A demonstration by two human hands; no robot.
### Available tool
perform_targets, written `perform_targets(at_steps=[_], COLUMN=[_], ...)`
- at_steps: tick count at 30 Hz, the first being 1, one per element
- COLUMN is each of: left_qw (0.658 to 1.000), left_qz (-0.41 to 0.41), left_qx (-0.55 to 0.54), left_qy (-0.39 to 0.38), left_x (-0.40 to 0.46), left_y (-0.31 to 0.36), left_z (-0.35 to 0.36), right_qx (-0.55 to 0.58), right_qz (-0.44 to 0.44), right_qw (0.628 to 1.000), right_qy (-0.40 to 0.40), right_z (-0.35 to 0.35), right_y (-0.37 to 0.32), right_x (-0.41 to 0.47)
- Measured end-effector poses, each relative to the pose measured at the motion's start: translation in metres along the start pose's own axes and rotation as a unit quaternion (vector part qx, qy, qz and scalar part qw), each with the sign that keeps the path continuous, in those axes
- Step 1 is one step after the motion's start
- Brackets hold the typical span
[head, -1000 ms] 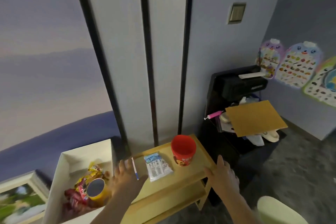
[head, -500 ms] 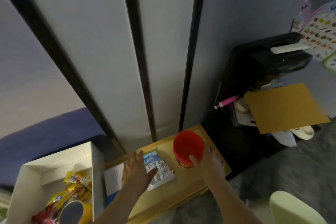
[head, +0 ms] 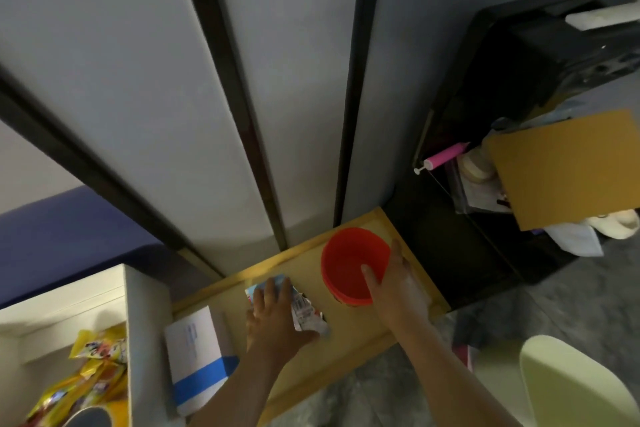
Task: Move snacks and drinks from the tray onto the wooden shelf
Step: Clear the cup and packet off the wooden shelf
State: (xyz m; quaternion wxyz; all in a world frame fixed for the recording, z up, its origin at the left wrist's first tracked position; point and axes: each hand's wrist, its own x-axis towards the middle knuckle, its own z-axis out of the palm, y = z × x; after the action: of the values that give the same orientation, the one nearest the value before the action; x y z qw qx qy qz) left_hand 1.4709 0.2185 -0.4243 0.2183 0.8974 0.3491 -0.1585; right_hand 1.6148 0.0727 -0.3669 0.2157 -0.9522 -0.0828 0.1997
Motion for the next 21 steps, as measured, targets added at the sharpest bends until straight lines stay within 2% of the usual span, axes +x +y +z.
perform_targets(at_steps=[3,8,15,21], left_qw=[0.997,0.997,0.998,0.985], left_qz=[0.022,0.026,0.040,0.038], left_qx=[0.067,0.075,-0.001,-0.141], left_qy=[-0.026,-0.008,0.051,0.092], left_x=[0.004,0.009,0.013,0.016], left_y=[-0.002,-0.010,-0.023,-0.025], left_z=[0.007,0.014,0.014,0.011], right_qx=[0.002,-0.002,-0.019,0.017], right_qz=[-0.001,-0.013,-0.005,0.012], right_qw=[1.000,1.000,1.000,1.000], right_qy=[0.000,0.004,0.000,-0.020], right_z=[0.001,0.001,-0.001,-0.003], right_y=[0.002,0.004,0.004,0.008], right_x=[0.002,0.000,-0.002,-0.003])
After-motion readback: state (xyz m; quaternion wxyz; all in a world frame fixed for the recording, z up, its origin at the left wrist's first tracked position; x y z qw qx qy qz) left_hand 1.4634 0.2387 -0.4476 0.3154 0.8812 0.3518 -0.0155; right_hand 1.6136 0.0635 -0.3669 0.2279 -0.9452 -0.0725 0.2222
